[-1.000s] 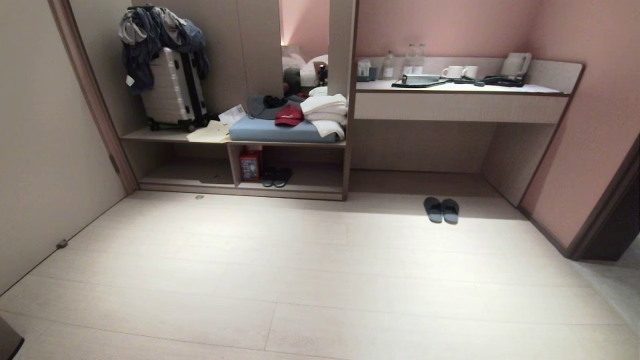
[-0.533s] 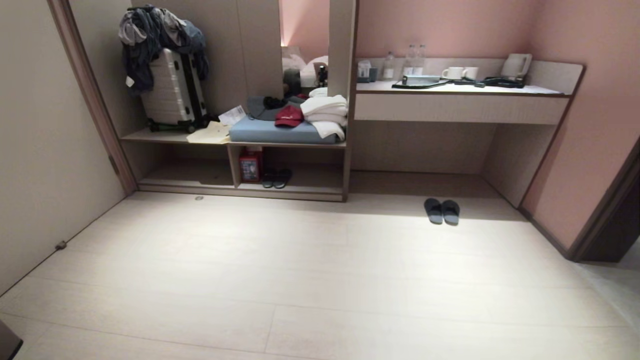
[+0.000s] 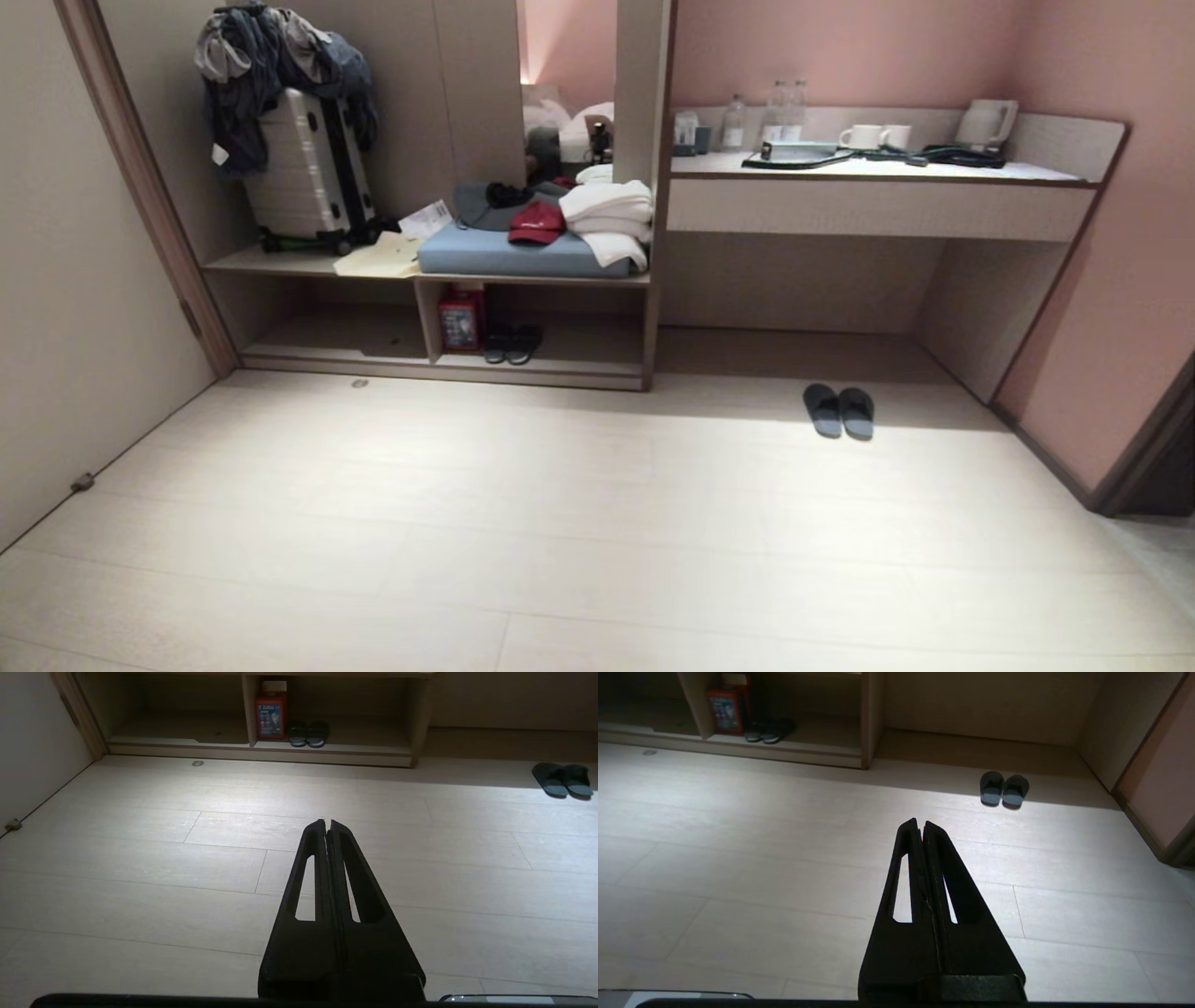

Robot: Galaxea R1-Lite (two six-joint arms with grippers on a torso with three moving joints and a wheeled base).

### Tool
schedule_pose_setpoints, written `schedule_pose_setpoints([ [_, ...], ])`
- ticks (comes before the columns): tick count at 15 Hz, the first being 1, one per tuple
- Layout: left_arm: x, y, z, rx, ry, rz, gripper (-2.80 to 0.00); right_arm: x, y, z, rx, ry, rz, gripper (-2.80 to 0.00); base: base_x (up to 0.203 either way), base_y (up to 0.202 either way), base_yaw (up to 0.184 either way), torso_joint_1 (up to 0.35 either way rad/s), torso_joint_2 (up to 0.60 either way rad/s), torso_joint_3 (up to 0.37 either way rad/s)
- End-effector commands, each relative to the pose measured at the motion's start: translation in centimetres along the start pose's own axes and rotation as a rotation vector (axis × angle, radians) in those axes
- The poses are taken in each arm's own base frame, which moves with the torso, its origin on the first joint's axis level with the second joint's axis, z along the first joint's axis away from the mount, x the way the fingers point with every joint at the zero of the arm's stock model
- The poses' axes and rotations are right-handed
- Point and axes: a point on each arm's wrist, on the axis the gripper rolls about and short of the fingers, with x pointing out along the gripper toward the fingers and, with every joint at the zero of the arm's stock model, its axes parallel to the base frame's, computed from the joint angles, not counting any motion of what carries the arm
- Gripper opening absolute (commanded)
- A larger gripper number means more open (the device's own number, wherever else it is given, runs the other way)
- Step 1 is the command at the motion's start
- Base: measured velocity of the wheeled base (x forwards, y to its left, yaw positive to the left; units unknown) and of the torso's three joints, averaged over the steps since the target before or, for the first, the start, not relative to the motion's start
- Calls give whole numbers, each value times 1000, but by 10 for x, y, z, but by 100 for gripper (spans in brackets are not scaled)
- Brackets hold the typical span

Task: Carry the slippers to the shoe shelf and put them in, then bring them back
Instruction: Pick up the slippers on the floor

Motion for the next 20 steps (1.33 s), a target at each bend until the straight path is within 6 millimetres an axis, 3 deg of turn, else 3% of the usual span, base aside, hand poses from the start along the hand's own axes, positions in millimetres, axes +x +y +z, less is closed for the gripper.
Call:
schedule_pose_setpoints([
  [1,0,0,0,-1,3,0,-280,0,0,0,0,-2,0,-280,198,0,-2,2,1,1],
  [20,0,0,-1,-1,4,0,-280,0,0,0,0,0,0,-280,195,0,0,2,2,2],
])
